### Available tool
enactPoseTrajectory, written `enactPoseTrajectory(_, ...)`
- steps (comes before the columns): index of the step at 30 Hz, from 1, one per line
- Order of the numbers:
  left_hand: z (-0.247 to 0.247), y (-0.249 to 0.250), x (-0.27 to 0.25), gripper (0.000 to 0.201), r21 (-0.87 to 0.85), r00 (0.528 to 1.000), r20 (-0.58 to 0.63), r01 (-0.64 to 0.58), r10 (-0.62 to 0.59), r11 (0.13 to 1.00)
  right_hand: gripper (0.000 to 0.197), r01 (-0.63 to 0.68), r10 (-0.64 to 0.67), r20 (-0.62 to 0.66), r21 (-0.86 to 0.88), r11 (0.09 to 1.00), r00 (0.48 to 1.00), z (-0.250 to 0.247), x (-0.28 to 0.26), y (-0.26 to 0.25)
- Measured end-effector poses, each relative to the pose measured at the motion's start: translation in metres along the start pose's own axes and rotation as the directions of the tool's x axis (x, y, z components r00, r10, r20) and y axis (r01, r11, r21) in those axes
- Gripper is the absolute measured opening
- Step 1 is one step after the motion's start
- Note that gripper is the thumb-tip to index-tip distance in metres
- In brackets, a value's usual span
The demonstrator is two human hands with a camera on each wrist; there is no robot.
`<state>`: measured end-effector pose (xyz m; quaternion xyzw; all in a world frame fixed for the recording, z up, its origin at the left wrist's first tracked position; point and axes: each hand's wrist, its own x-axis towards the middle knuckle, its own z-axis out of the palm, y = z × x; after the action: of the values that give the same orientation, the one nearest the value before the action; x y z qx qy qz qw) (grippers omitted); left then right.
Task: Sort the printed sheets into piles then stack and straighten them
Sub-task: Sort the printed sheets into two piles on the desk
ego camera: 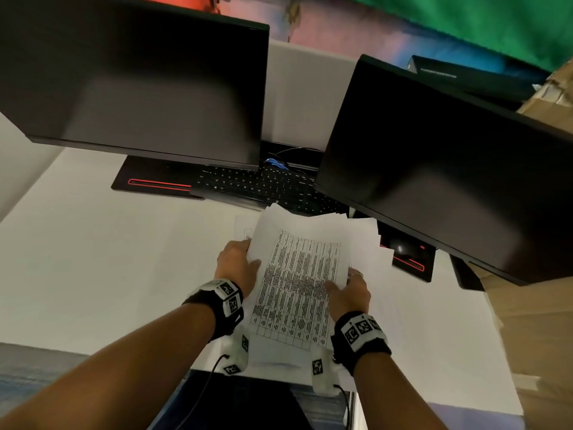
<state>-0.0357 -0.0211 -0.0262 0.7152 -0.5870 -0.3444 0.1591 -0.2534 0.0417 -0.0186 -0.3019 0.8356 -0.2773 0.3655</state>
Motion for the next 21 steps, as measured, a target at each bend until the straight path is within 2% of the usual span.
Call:
enactPoseTrajectory(3,-0.004,-0.007,-0.001,0.064,-0.035,1.000,-0.001,0.018,-0.018,0.999,0.026,0.123,-0.122,-0.007,0.023,0.992,0.992,-0.012,-0.006,-0.012)
enactPoseTrajectory(6,-0.018,-0.010,-0.003,0.086,-0.247,0.999,0.024,0.048,-0.043,0.968,0.020,0.210,-0.204,-0.052,0.202,0.957,0.978,-0.042,-0.017,-0.027)
enactPoseTrajectory(7,-0.023,-0.007,-0.005,0.084,-0.331,0.998,0.066,0.034,-0.013,0.943,0.021,0.229,-0.224,-0.049,0.272,0.935,0.973,-0.051,-0.020,-0.032)
enactPoseTrajectory(10,-0.035,0.011,-0.011,0.053,-0.454,0.972,0.212,0.007,0.100,0.891,0.027,0.232,-0.257,0.039,0.314,0.921,0.966,-0.045,-0.019,-0.040)
enactPoseTrajectory(12,-0.041,0.014,-0.010,0.042,-0.499,0.980,0.177,0.006,0.096,0.867,0.041,0.190,-0.219,0.076,0.273,0.943,0.973,-0.033,-0.010,-0.036)
enactPoseTrajectory(14,-0.055,0.004,-0.006,0.036,-0.473,0.997,0.071,0.007,0.030,0.881,0.062,0.145,-0.147,0.017,0.105,0.984,0.989,-0.027,0.000,-0.027)
enactPoseTrajectory(16,-0.071,-0.013,-0.003,0.034,-0.445,0.999,0.010,0.034,-0.033,0.895,0.088,0.033,-0.048,-0.062,-0.216,0.976,0.997,-0.023,0.006,-0.010)
enactPoseTrajectory(17,-0.080,-0.020,-0.003,0.034,-0.447,0.999,-0.001,0.047,-0.053,0.893,0.102,-0.005,-0.017,-0.060,-0.357,0.934,0.998,-0.020,0.005,-0.003)
enactPoseTrajectory(19,-0.094,-0.034,-0.006,0.037,-0.450,0.996,0.010,0.085,-0.090,0.889,0.123,0.028,-0.021,0.019,-0.559,0.829,1.000,-0.006,0.001,0.010)
enactPoseTrajectory(21,-0.102,-0.047,-0.005,0.041,-0.424,0.994,0.028,0.111,-0.109,0.899,0.130,0.075,-0.047,0.060,-0.659,0.748,0.997,0.006,-0.001,0.017)
